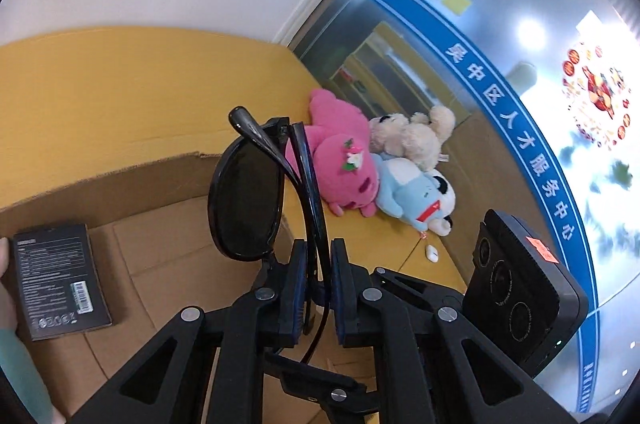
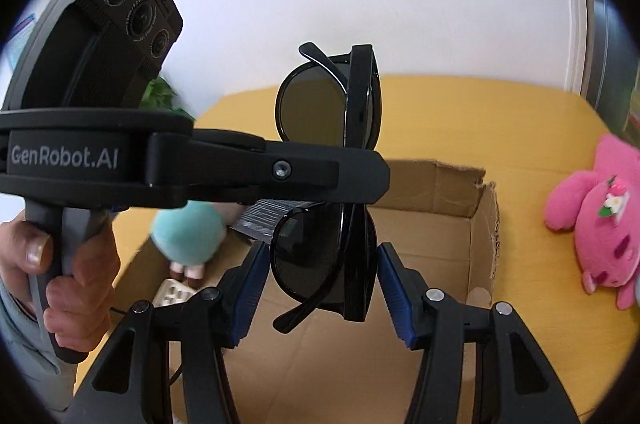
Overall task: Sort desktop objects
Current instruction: 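Carry the sunglasses with the right gripper over the cardboard box, then open the right gripper to drop the sunglasses into the box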
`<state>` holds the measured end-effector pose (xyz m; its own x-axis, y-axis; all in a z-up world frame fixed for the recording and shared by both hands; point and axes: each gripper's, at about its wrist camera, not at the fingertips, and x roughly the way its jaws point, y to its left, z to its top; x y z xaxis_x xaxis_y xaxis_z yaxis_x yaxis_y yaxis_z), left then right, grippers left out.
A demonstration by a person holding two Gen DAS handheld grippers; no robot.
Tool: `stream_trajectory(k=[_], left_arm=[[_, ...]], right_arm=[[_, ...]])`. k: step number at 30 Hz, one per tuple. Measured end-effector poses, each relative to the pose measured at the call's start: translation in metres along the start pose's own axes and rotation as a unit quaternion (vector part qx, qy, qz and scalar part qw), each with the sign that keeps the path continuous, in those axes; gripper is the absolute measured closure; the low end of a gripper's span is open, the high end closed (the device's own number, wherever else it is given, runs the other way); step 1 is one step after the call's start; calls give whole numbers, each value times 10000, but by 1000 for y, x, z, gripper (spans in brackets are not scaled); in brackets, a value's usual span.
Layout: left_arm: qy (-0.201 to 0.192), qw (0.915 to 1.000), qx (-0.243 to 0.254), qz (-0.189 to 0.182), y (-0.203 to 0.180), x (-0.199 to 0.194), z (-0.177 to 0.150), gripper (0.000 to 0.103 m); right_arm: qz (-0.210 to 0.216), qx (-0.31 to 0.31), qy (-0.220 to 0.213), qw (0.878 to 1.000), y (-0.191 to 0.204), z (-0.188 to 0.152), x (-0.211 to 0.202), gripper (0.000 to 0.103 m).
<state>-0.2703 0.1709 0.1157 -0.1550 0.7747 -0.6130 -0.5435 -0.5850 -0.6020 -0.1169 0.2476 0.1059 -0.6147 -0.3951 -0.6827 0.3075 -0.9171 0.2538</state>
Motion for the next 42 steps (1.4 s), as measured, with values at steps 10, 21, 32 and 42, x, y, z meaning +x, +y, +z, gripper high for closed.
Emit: stream_trajectory(k=[10, 21, 32, 42], left_arm=[[658, 9937, -864, -294, 86, 92, 7, 94], [895, 9832, -1536, -409, 128, 130, 6, 94], [1212, 9783, -1672, -171, 128, 139, -4, 92], [347, 9948, -863, 408, 61, 47, -10, 57]], right_arm=[[-282, 620, 1076, 9919, -58, -11, 95, 48], [-827, 733, 1436, 9835, -66, -26, 124, 49], [-901, 851, 1399, 9824, -58, -39, 123, 48], [-1077, 602, 873, 9885, -29, -47, 62, 37]])
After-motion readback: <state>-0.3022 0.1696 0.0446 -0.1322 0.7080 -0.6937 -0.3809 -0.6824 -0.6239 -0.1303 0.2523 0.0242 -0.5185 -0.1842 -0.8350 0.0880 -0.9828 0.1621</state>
